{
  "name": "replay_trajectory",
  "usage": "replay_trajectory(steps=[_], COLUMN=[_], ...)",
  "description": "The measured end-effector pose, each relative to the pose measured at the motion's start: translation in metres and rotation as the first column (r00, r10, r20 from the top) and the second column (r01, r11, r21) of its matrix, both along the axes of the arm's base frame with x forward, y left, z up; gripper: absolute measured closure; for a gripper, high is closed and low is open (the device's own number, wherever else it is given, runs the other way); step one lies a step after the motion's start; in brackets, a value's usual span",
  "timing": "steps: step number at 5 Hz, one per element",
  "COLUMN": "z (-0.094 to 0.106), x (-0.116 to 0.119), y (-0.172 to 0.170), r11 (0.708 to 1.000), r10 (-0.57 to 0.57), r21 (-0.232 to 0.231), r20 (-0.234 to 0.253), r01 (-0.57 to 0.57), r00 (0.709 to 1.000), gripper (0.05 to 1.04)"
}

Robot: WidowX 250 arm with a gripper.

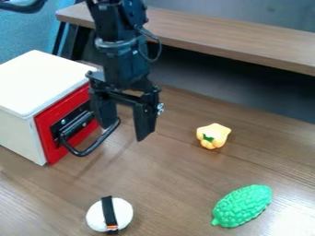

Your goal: Open the drawer

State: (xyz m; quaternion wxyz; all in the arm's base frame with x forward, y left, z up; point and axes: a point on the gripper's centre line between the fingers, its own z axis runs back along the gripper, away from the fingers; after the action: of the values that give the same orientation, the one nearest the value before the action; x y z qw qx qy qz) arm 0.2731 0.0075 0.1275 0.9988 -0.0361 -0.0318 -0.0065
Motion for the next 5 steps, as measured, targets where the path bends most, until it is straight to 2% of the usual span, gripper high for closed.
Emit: replay_trajectory(steps=[3,4,5], z=[-0.031,-0.033,-0.037], x=[0.013,0.016,0.017], y=[0.012,0.023,0.03], r11=[0.987,0.981,0.977], r10=[0.062,0.092,0.1], r21=[0.149,0.171,0.189], r20=[-0.013,0.01,0.008], r01=[-0.059,-0.092,-0.1], r00=[0.998,0.996,0.995], gripper=[0.085,0.085,0.085])
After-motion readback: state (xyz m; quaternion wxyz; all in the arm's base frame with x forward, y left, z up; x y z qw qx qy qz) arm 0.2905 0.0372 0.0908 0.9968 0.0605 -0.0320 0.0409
